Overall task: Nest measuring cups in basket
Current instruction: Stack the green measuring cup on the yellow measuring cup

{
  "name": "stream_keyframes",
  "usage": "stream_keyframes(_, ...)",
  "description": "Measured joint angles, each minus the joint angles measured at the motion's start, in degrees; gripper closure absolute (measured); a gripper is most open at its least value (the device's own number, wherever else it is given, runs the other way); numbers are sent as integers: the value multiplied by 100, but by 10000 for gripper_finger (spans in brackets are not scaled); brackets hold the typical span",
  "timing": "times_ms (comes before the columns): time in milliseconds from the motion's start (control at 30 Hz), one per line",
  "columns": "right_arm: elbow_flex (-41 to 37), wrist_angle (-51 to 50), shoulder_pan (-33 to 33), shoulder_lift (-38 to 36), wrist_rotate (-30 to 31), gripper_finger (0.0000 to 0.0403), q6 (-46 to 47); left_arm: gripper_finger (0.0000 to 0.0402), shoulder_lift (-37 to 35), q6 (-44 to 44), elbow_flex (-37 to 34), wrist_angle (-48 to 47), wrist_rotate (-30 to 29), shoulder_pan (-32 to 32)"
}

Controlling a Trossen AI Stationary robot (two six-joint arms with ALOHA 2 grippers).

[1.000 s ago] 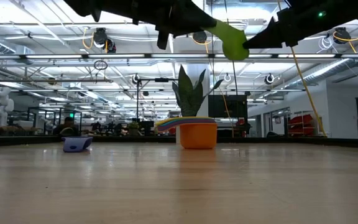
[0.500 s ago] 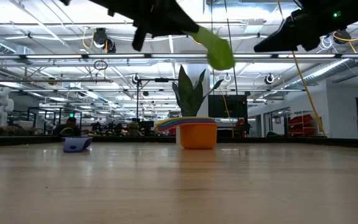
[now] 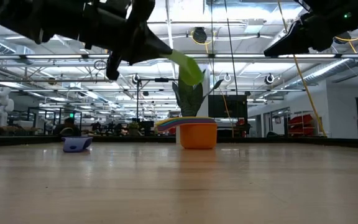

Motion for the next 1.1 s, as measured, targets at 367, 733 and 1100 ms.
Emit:
stream_keyframes(367,0,-354,2,6,-111,300,377,386,1500,-290,34,2007,-53,86)
stream_keyframes(733,0,-367,2,6,-304,300,368,390,2122,-1127,32,2447,5,426)
stream_keyframes(1100,0,-433,2,6,-304,300,363,385,2126,-1586,32,2371,204,437)
